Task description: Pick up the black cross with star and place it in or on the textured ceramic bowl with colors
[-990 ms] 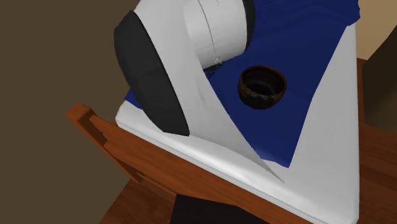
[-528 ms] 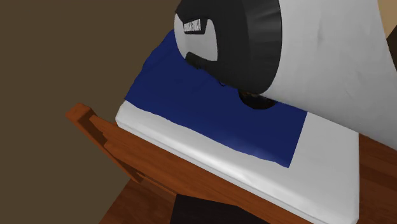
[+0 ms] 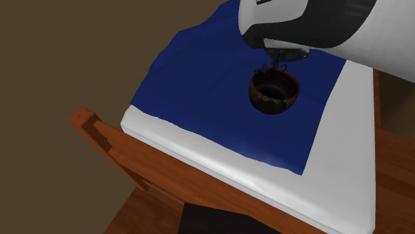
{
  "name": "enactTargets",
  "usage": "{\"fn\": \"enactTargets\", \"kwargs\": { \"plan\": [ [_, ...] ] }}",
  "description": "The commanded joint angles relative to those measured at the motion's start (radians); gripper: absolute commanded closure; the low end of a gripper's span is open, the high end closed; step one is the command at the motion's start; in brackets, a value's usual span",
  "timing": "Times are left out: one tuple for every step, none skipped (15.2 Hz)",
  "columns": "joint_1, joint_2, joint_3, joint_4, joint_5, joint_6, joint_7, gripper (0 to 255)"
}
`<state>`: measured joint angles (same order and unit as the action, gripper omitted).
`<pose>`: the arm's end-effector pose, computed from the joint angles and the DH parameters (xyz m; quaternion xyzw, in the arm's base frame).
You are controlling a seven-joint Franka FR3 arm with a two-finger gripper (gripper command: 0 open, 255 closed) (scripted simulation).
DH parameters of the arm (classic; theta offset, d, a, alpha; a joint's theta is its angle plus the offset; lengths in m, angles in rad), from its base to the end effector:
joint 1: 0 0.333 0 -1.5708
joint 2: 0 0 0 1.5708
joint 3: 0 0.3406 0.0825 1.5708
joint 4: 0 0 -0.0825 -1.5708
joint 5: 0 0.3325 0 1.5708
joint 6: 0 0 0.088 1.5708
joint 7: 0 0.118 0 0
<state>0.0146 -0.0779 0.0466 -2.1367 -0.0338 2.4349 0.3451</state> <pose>0.5123 0.0317 0.5185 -0.9739 0.1282 -0.1860 0.0230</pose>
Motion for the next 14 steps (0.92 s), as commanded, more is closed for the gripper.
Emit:
{"fn": "enactTargets", "kwargs": {
  "plan": [
    [-0.018, 0.025, -0.026, 0.027, 0.021, -0.001, -0.060, 255],
    [-0.028, 0.039, -0.038, 0.045, 0.032, -0.004, -0.089, 255],
    [-0.037, 0.054, -0.050, 0.064, 0.044, -0.008, -0.117, 255],
    [-0.047, 0.070, -0.061, 0.084, 0.055, -0.013, -0.146, 255],
    [-0.058, 0.088, -0.072, 0.107, 0.068, -0.019, -0.176, 255],
    [-0.058, 0.092, -0.072, 0.098, 0.068, -0.006, -0.176, 255],
    [-0.058, 0.096, -0.072, 0.090, 0.069, 0.007, -0.177, 255],
    [-0.058, 0.101, -0.072, 0.082, 0.070, 0.020, -0.178, 255],
    [-0.058, 0.106, -0.072, 0.073, 0.070, 0.033, -0.178, 255],
    [-0.058, 0.111, -0.072, 0.066, 0.071, 0.046, -0.179, 255],
    [-0.058, 0.116, -0.072, 0.058, 0.072, 0.059, -0.180, 255],
    [-0.058, 0.121, -0.071, 0.051, 0.073, 0.072, -0.181, 255],
    [-0.058, 0.127, -0.071, 0.043, 0.074, 0.084, -0.181, 255],
    [-0.058, 0.133, -0.071, 0.036, 0.074, 0.097, -0.182, 255]
  ]
}}
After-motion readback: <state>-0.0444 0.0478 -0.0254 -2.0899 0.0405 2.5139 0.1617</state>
